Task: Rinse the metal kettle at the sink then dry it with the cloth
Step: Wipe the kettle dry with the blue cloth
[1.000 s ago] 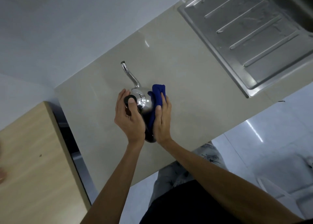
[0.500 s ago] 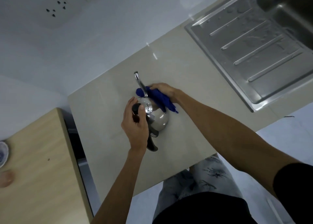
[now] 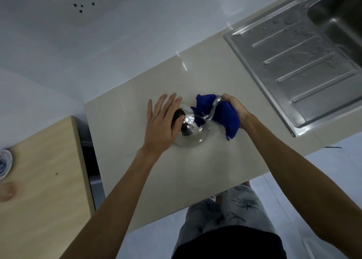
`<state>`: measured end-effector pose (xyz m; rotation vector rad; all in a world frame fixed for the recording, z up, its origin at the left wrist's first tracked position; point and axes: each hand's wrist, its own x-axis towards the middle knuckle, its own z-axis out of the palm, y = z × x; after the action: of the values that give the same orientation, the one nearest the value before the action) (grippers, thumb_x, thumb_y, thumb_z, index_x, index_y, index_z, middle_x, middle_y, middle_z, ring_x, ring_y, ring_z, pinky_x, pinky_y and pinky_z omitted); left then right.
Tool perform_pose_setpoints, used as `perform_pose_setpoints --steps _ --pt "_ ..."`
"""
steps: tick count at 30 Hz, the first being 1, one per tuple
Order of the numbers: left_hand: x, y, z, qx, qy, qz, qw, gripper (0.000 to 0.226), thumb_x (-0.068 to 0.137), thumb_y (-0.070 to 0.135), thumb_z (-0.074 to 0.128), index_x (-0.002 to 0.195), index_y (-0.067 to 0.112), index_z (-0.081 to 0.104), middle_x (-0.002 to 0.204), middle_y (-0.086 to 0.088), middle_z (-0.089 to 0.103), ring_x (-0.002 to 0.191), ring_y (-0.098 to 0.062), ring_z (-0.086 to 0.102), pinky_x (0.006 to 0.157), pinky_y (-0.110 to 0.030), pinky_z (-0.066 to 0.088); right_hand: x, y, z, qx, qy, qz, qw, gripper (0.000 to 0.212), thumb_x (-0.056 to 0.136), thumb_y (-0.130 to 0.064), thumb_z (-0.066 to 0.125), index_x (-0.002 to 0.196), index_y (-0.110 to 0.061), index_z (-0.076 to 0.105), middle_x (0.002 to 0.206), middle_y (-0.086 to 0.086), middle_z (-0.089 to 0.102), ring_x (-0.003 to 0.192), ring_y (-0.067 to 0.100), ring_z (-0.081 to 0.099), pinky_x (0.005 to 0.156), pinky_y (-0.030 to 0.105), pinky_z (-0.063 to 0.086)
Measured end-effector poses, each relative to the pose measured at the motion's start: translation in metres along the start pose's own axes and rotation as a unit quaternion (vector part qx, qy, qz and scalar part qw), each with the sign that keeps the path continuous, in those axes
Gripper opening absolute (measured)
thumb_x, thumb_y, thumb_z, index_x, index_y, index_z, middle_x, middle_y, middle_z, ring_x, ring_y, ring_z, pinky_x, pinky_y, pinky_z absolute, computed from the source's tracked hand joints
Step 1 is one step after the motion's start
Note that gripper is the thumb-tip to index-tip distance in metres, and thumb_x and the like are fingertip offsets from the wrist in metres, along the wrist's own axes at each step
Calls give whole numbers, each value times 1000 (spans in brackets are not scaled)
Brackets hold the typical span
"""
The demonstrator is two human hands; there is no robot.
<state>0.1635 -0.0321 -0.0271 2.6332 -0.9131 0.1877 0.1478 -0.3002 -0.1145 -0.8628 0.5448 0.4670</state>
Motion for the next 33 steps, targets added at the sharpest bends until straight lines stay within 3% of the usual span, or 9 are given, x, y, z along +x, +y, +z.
perform_pose_setpoints --steps 6,11,14,16,20,24,27,30,33 --pt "-10 7 -2 -70 -17 -71 995 57 105 44 22 153 20 41 164 -6 35 155 -29 26 128 -54 7 -54 44 -2 91 -37 26 995 34 92 -30 50 116 -9 57 101 12 67 79 24 64 71 36 55" --pt "-17 16 -1 -183 -9 -202 962 59 101 46 18 154 30 39 170 -2 19 159 -23 7 127 -41 -5 -78 88 28 159 -48 76 983 47 83 -33 50 123 -8 50 111 18 57 76 29 61 59 33 55" --pt "-11 21 1 -238 11 -256 937 63 100 51 19 154 27 41 170 -1 18 159 -16 5 130 -40 1 -77 97 37 234 -15 65 970 46 81 -36 52 115 -7 60 106 14 64 78 28 61 63 33 52" --pt "-5 25 2 -275 37 -287 917 61 98 42 27 153 21 43 169 -1 22 158 -15 8 128 -33 9 -65 96 47 259 56 -3 964 38 89 -36 51 116 -12 63 108 13 69 86 27 66 75 36 52" --pt "0 29 6 -322 78 -319 888 56 94 21 38 149 17 44 163 0 35 155 -15 20 119 -22 18 -29 87 82 62 151 -157 974 31 103 -28 48 126 -17 64 132 11 66 122 29 62 108 44 48" --pt "1 20 5 -319 80 -280 902 55 92 15 41 147 15 45 157 -2 43 151 -19 33 121 -29 28 -4 80 94 -150 185 -169 956 40 104 -33 43 126 -9 67 122 12 70 113 28 65 106 50 48" --pt "0 10 4 -320 75 -251 910 56 91 13 42 147 11 44 153 -5 47 145 -19 41 122 -38 34 5 69 90 -236 187 -153 941 36 104 -20 41 113 -5 72 108 15 73 96 24 66 98 54 49" --pt "1 4 3 -314 64 -236 917 60 89 12 41 148 5 40 146 -15 52 135 -33 50 113 -52 41 -7 64 114 -238 177 -211 931 32 101 -23 46 117 -11 71 115 3 71 102 13 65 101 41 51" --pt "1 0 1 -318 50 -225 920 68 86 18 37 152 2 33 151 -14 48 139 -30 48 117 -45 40 -29 78 149 -266 161 -358 881 31 101 -33 54 123 -19 70 123 -12 63 116 3 61 102 19 46"
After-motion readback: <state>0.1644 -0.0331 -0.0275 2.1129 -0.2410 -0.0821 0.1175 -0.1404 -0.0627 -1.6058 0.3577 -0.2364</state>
